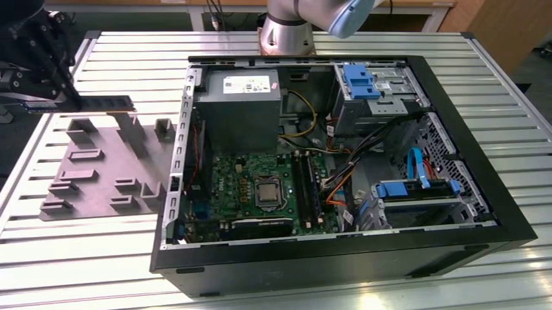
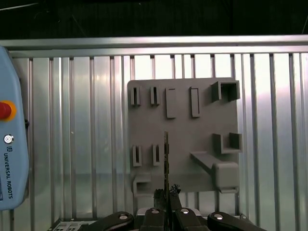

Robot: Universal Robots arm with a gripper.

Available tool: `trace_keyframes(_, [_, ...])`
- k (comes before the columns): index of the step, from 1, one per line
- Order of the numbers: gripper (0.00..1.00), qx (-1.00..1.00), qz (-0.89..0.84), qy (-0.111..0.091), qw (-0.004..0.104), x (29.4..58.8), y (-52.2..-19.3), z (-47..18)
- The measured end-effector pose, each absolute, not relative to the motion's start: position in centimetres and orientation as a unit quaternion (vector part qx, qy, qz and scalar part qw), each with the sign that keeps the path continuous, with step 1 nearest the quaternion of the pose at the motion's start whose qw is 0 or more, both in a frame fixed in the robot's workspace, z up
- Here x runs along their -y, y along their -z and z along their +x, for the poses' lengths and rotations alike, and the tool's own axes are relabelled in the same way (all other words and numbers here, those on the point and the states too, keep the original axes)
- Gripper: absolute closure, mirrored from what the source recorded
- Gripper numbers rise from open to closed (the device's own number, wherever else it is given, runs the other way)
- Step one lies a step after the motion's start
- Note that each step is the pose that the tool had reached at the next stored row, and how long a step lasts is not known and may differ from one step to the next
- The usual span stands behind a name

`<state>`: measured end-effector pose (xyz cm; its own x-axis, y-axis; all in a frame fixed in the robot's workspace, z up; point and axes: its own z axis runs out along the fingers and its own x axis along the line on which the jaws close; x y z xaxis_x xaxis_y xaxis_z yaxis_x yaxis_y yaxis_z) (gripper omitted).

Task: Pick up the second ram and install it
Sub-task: 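Pick up the second ram and move it above second insertion slot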

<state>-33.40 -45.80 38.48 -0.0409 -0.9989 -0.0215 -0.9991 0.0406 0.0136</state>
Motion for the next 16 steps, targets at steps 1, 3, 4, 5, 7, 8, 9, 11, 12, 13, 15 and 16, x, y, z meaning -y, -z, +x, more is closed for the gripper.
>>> trace_keyframes(1, [0.85, -0.721, -0.692, -0.012, 0.003, 45.8, -38.5, -33.3])
trace_keyframes(3, [0.85, -0.721, -0.692, -0.012, 0.003, 45.8, -38.5, -33.2])
trace_keyframes(4, [0.85, -0.721, -0.692, -0.012, 0.003, 45.8, -38.5, -33.1])
trace_keyframes(5, [0.85, -0.721, -0.692, -0.012, 0.003, 45.8, -38.5, -33.0])
trace_keyframes(7, [0.85, -0.721, -0.692, -0.012, 0.003, 45.8, -38.5, -32.8])
trace_keyframes(8, [0.85, -0.721, -0.692, -0.012, 0.003, 45.8, -38.5, -32.7])
trace_keyframes(9, [0.85, -0.721, -0.692, -0.012, 0.003, 45.8, -38.5, -32.6])
trace_keyframes(11, [0.85, -0.721, -0.692, -0.012, 0.003, 45.8, -38.5, -32.4])
trace_keyframes(12, [0.85, -0.721, -0.692, -0.012, 0.003, 45.8, -38.5, -32.3])
trace_keyframes(13, [0.85, -0.721, -0.692, -0.012, 0.003, 45.8, -38.5, -32.2])
trace_keyframes(15, [0.85, -0.721, -0.692, -0.012, 0.003, 45.8, -38.5, -32.0])
trace_keyframes(16, [0.85, -0.721, -0.692, -0.012, 0.003, 45.8, -38.5, -31.9])
